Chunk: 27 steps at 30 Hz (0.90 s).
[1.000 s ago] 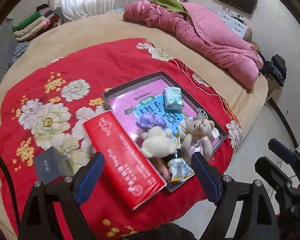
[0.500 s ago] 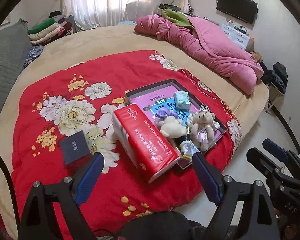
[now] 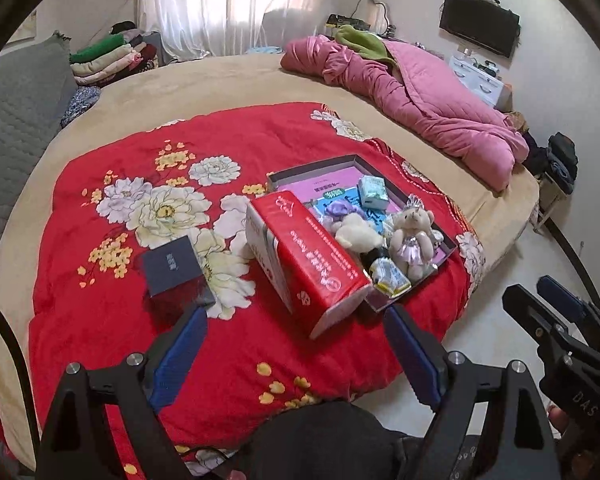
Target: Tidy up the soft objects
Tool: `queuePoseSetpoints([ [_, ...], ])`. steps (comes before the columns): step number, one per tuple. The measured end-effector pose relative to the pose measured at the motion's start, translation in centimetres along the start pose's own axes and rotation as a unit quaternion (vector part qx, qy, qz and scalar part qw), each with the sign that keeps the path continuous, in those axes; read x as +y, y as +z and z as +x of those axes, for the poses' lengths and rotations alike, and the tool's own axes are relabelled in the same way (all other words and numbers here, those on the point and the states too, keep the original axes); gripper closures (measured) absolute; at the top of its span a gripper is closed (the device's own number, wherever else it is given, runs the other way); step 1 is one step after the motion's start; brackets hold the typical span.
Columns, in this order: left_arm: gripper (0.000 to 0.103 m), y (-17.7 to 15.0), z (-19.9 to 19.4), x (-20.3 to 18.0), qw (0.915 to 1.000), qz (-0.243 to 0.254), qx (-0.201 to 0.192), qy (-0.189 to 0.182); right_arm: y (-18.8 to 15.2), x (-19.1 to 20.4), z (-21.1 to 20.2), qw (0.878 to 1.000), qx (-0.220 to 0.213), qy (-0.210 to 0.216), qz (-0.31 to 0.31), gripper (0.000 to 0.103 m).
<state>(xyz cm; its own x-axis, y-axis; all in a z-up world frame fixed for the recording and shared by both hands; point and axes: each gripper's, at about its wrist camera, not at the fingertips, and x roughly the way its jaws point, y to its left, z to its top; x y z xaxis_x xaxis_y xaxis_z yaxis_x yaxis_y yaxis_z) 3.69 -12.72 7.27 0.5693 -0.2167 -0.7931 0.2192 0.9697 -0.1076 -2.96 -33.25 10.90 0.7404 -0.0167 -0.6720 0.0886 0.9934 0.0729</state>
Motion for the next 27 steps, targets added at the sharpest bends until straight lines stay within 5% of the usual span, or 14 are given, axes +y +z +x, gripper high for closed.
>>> queuePoseSetpoints([
  [27, 0.013, -5.1, -1.1, -1.2, 0.9999, 0.008, 0.000, 0.014, -5.4, 0.0, -0.7, 0.998, 0.029, -0.035, 0.034, 0.026],
])
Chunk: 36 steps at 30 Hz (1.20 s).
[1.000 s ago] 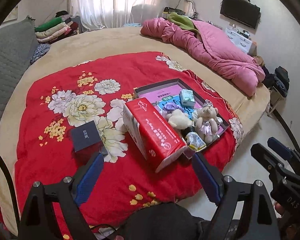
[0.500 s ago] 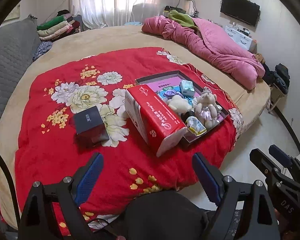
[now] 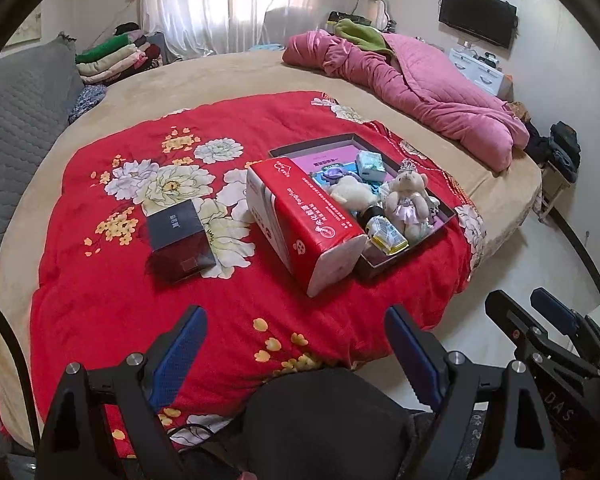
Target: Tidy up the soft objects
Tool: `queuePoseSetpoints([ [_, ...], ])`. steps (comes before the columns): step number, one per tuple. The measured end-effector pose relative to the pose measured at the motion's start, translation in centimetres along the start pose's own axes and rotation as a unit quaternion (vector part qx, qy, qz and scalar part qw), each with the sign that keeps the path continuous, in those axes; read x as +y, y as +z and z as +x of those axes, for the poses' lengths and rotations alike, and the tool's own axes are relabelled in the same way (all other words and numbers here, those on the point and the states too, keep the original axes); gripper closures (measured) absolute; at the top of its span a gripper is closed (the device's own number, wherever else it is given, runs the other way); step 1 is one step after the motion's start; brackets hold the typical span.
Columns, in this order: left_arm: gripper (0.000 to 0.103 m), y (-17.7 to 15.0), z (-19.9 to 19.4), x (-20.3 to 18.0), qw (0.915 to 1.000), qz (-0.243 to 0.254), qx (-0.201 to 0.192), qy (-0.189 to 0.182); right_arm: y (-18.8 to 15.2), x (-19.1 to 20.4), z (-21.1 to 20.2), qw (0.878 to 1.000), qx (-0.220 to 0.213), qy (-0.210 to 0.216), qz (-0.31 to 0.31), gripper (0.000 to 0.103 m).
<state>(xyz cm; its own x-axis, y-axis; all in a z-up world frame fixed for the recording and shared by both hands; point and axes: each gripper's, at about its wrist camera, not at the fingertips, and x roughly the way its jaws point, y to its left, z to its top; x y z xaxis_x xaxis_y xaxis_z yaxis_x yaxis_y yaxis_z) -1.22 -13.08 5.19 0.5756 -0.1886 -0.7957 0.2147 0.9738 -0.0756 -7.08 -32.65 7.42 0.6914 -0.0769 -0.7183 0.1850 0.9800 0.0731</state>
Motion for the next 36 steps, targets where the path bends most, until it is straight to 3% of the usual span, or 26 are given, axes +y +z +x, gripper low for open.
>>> queuePoseSetpoints([
  [36, 0.013, -0.80, -0.25, 0.51, 0.9999, -0.004, 0.007, 0.009, -0.49, 0.99, -0.13, 1.000, 0.007, 0.008, -0.018, 0.026],
])
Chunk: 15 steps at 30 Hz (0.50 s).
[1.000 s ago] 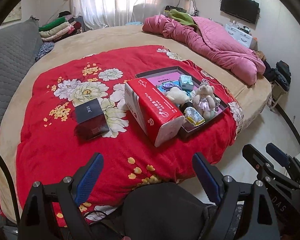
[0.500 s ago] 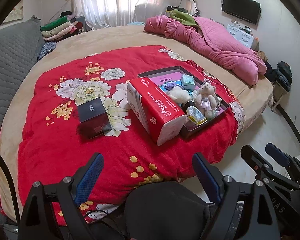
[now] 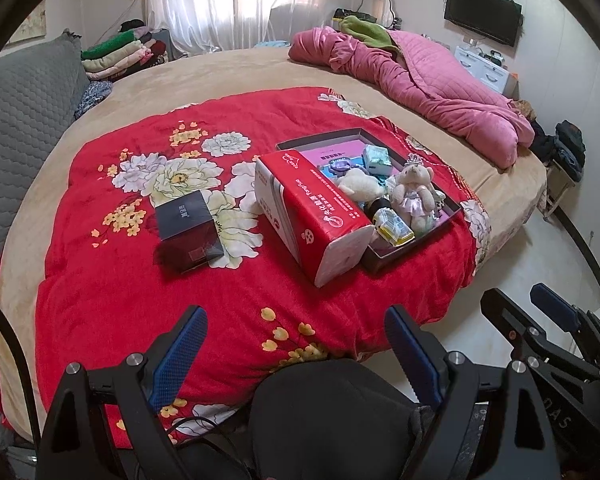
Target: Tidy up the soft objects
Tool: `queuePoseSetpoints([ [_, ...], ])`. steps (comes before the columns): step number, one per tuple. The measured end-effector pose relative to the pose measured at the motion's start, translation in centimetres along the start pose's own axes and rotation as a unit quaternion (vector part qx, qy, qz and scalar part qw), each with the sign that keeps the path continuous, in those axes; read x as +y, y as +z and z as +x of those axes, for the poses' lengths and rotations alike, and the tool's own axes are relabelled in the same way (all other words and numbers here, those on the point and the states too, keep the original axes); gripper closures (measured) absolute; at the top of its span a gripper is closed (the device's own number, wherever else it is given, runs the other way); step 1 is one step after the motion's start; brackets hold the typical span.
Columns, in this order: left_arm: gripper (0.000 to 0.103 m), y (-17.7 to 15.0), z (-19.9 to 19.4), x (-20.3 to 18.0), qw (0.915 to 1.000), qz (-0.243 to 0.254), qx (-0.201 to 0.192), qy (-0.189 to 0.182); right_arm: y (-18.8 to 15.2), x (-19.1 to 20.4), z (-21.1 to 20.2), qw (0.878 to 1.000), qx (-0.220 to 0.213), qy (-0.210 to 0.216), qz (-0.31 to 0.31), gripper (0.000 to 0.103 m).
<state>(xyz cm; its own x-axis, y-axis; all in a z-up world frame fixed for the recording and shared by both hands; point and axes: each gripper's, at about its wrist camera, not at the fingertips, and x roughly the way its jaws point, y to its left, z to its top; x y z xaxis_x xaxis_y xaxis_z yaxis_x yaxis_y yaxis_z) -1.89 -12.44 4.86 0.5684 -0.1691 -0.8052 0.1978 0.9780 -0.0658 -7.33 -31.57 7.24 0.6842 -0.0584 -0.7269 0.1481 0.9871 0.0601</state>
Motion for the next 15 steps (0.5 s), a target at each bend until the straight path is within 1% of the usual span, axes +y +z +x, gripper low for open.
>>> queuePoseSetpoints([
  [15, 0.013, -0.08, -0.02, -0.10, 1.0000, 0.003, -0.001, -0.006, -0.01, 0.01, -0.01, 1.000, 0.000, 0.000, 0.000, 0.026],
])
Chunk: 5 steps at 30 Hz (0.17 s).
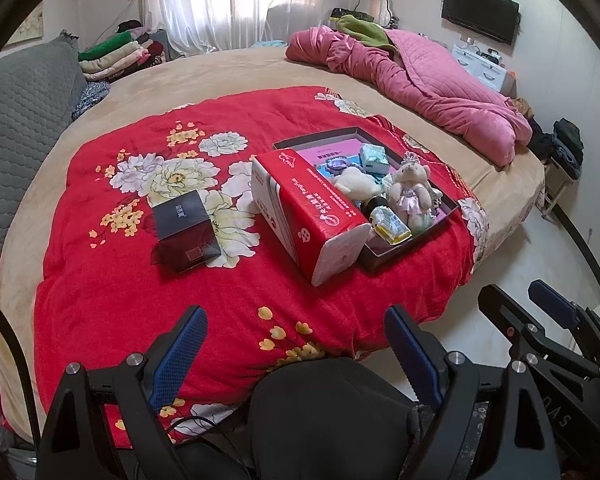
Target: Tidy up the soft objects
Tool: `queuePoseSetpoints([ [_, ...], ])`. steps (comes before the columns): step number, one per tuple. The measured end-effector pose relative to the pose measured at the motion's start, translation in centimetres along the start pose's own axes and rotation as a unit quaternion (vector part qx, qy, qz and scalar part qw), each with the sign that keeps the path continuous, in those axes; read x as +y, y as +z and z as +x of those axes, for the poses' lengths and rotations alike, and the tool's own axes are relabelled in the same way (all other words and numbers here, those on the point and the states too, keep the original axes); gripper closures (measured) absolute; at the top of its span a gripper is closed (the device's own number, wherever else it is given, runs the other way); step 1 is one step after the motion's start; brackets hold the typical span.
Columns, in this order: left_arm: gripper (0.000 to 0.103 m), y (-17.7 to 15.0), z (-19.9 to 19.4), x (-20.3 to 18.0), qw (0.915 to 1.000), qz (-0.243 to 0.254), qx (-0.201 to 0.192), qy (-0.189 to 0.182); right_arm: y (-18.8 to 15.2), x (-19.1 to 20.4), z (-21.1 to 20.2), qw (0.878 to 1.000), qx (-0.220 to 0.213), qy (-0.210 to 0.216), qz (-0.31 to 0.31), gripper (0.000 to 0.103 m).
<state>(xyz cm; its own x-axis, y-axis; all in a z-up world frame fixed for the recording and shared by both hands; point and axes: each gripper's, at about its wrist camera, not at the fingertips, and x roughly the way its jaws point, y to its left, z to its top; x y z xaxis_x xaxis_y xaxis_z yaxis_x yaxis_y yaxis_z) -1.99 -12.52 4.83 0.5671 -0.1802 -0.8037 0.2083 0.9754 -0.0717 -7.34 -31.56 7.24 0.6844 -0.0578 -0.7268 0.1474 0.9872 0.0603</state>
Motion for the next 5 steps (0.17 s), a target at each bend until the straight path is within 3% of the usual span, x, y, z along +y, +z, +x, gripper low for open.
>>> queuePoseSetpoints([
  [5, 0.013, -0.19, 0.50, 0.07, 1.0000, -0.001, 0.005, 0.003, 0.13, 0.07, 0.03, 1.000, 0.001, 0.001, -0.001, 0.026],
])
